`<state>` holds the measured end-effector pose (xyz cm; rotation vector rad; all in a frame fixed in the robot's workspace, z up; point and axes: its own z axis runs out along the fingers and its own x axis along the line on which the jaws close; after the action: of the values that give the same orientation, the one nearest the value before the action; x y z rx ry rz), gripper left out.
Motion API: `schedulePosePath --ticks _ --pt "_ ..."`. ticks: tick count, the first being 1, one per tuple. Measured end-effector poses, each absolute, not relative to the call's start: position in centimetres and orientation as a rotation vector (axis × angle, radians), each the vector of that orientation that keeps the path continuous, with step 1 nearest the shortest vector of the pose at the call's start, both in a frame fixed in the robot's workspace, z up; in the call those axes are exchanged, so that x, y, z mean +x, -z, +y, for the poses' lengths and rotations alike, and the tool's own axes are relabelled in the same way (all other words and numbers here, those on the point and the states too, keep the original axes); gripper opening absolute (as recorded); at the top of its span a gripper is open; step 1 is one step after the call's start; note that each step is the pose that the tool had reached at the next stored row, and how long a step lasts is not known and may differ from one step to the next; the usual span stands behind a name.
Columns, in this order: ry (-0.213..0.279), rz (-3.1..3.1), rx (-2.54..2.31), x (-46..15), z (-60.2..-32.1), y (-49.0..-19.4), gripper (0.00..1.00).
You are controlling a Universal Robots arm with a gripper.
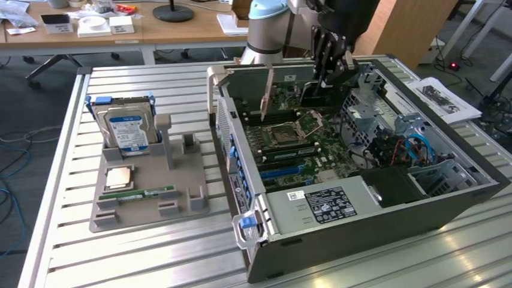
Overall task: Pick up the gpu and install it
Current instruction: 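Insert the gpu into the slot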
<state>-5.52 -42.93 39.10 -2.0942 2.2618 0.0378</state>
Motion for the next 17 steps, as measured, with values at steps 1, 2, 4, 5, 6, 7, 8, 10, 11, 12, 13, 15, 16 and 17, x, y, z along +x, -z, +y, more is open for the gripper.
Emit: schedulePosePath --ticks 1,2,4,5,6,7,8,10,11,12,13,15,16,17 --pt "-0.038 2.262 -2.094 -5.52 -42.93 -39.10 0.27" --pt "-0.038 2.262 -2.094 -5.52 -42.92 -39.09 0.27" --pt "-0.038 2.262 -2.094 -5.52 -42.92 -39.10 0.27" --pt "-0.038 2.262 -2.094 -5.52 -42.92 -39.10 0.27" --pt "-0.038 2.262 -2.094 -5.52 -42.92 -39.10 0.27" --pt "-0.038 2.262 -2.094 -5.52 -42.92 -39.10 0.27" --pt "-0.038 2.262 -2.094 -5.52 -42.92 -39.10 0.27" --pt "-0.038 2.261 -2.094 -5.52 -42.91 -39.06 0.27" --pt "-0.037 2.261 -2.094 -5.53 -42.91 -39.02 0.27" --pt "-0.037 2.261 -2.094 -5.53 -42.91 -38.98 0.27" --pt "-0.036 2.261 -2.093 -5.54 -42.92 -38.91 0.27" --pt "-0.035 2.260 -2.093 -5.59 -42.92 -38.67 0.27" --pt "-0.034 2.260 -2.092 -5.61 -42.92 -38.54 0.27" --pt "-0.033 2.259 -2.092 -5.62 -42.92 -38.43 0.27"
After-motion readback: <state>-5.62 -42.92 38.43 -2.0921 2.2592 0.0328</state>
